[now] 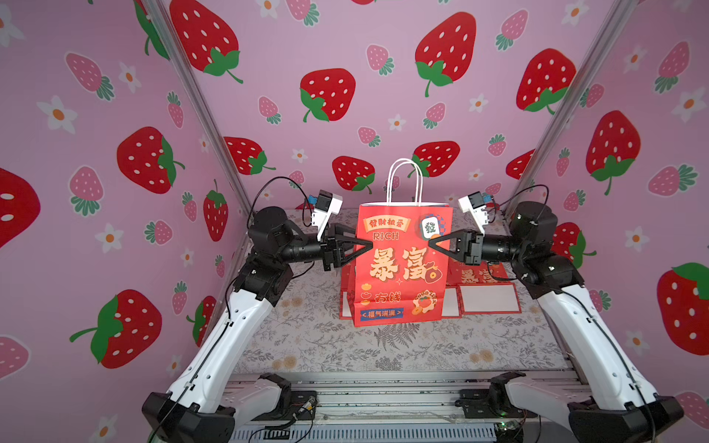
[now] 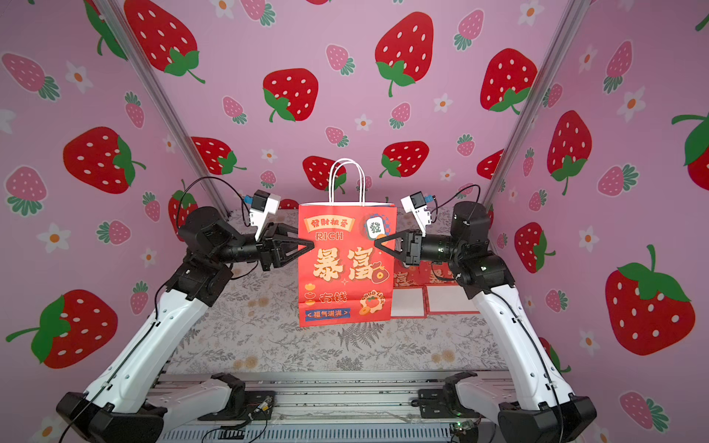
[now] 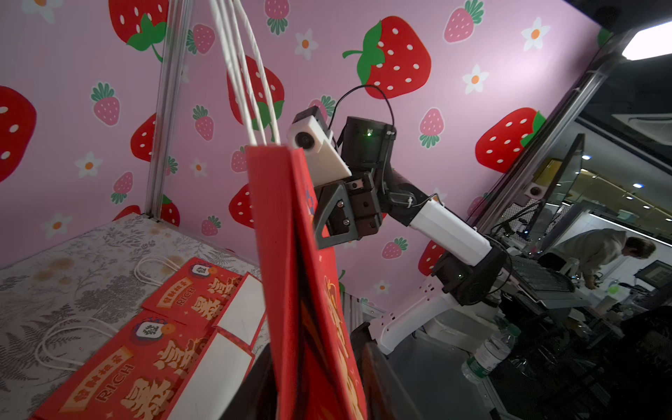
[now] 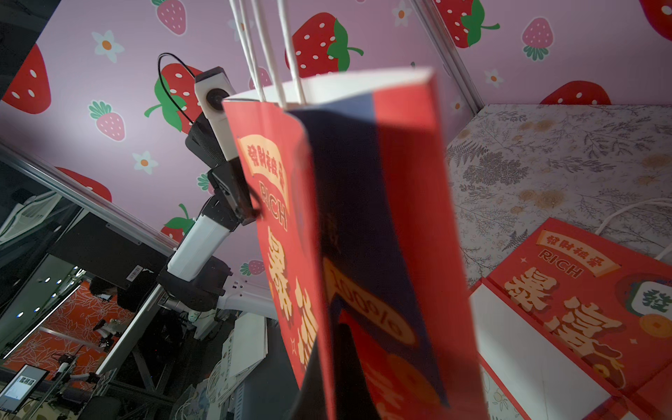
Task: Put away the paper bag
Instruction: Press the paper bag.
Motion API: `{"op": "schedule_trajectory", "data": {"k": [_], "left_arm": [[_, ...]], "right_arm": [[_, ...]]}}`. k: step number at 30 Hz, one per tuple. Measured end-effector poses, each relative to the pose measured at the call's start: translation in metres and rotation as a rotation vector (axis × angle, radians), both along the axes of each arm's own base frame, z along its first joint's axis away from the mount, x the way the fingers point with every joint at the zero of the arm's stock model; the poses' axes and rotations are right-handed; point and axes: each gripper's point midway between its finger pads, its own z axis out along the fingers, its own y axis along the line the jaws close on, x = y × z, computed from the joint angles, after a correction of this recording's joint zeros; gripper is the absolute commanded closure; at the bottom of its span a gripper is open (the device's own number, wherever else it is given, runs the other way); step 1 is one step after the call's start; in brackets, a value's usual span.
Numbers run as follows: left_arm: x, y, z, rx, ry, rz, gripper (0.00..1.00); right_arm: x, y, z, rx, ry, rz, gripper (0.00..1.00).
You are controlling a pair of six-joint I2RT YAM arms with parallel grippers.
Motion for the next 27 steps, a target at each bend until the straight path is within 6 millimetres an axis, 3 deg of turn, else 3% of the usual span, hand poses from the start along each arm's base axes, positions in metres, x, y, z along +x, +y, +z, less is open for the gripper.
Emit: {"op": "schedule_trajectory", "data": {"k": [6, 17, 20, 22, 25, 27], "left_arm": [[0.028, -0.006, -0.029, 0.046, 0.093, 0.041, 0.81], [0.018, -0.009, -0.021, 0.032, 0.069, -0.001, 0.76], [0.01, -0.013, -0.018, 0.026, 0.052, -0.034, 0.85], [0.006, -0.012, -0.015, 0.022, 0.043, -0.038, 0.98], [-0.001, -0.01, -0.006, 0.011, 0.012, -0.029, 1.0], [-0.005, -0.008, -0.001, 0.006, -0.009, -0.021, 1.0]], "right_arm": [[-0.002, -0.004, 0.002, -0.013, -0.037, -0.069, 1.0], [-0.003, -0.011, 0.014, 0.017, -0.086, -0.131, 1.0], [-0.001, -0.011, 0.015, 0.022, -0.088, -0.137, 1.0], [0.0, -0.01, 0.015, 0.025, -0.089, -0.137, 1.0], [0.001, -0.009, 0.016, 0.03, -0.088, -0.135, 0.85], [0.001, -0.009, 0.015, 0.031, -0.081, -0.136, 0.66]]}}
